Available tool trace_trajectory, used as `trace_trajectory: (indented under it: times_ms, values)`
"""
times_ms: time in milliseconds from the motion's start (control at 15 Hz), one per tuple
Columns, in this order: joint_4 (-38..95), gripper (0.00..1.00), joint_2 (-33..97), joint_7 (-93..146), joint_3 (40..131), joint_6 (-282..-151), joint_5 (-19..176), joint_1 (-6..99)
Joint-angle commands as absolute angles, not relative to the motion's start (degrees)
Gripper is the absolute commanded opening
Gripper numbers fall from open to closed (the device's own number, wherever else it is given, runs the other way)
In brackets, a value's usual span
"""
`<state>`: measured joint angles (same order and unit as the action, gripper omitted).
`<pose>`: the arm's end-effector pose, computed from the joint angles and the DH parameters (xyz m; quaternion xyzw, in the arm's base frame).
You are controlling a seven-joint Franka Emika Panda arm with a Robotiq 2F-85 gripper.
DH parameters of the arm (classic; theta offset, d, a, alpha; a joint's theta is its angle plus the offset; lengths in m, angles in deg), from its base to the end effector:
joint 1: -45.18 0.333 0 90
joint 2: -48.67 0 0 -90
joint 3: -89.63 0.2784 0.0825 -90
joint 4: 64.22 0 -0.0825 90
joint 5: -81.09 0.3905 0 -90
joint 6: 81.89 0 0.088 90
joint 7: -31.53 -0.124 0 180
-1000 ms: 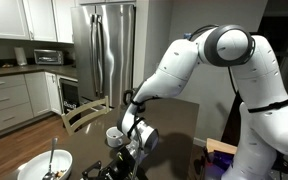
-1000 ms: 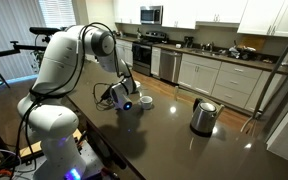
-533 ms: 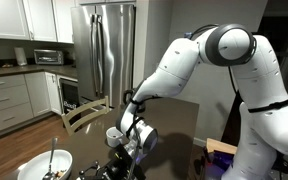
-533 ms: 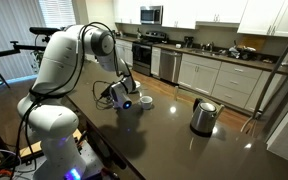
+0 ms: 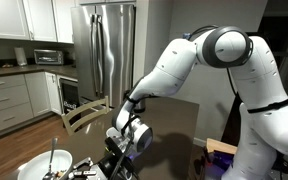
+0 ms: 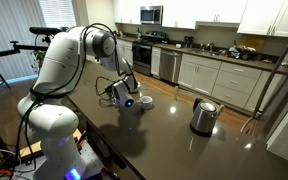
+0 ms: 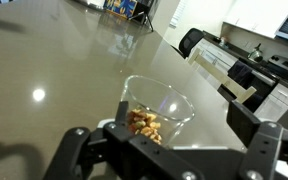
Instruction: Pour the cereal in the glass into the bowl then pour the cereal in the mug into the bowl.
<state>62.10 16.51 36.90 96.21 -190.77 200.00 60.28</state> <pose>0.4577 0.2713 0.0995 -0.5633 0.4723 0.3134 0.6011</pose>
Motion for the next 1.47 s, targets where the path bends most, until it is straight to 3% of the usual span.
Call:
trace_trajectory:
  times_ms: [0,1400]
  values:
    - [58.6,1.0,13.6,31.5,96.9,-192.9,201.2,60.1]
    - [58.3,1.0,16.0,12.5,101.6,-198.5,199.0,60.9]
